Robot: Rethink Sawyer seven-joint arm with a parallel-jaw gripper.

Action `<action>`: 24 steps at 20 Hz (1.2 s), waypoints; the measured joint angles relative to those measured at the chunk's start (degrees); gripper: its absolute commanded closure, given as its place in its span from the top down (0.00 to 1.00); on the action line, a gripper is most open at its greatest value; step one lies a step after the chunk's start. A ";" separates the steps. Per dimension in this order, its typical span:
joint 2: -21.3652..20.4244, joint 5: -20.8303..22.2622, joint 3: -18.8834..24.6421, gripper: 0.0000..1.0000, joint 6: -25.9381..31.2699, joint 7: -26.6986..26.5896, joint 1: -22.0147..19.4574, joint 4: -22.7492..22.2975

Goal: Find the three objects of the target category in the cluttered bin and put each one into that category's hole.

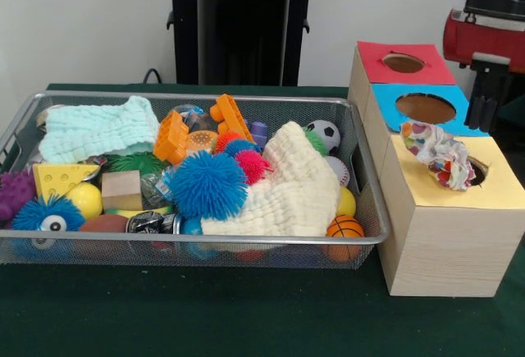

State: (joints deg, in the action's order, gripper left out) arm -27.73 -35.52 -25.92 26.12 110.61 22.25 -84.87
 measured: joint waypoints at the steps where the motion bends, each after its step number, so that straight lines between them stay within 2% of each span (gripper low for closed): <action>1: 0.13 0.00 -0.15 0.00 0.00 0.00 -0.05 0.18; 10: 1.74 0.00 -2.03 0.00 0.00 0.00 -0.75 2.50; 20: 1.80 0.06 -2.74 0.00 0.01 0.00 -1.69 2.69; 24: 1.79 1.41 -3.29 0.00 0.01 0.00 -1.99 2.68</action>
State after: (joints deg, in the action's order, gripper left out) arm -25.94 -34.11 -29.20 26.13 110.61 20.27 -82.19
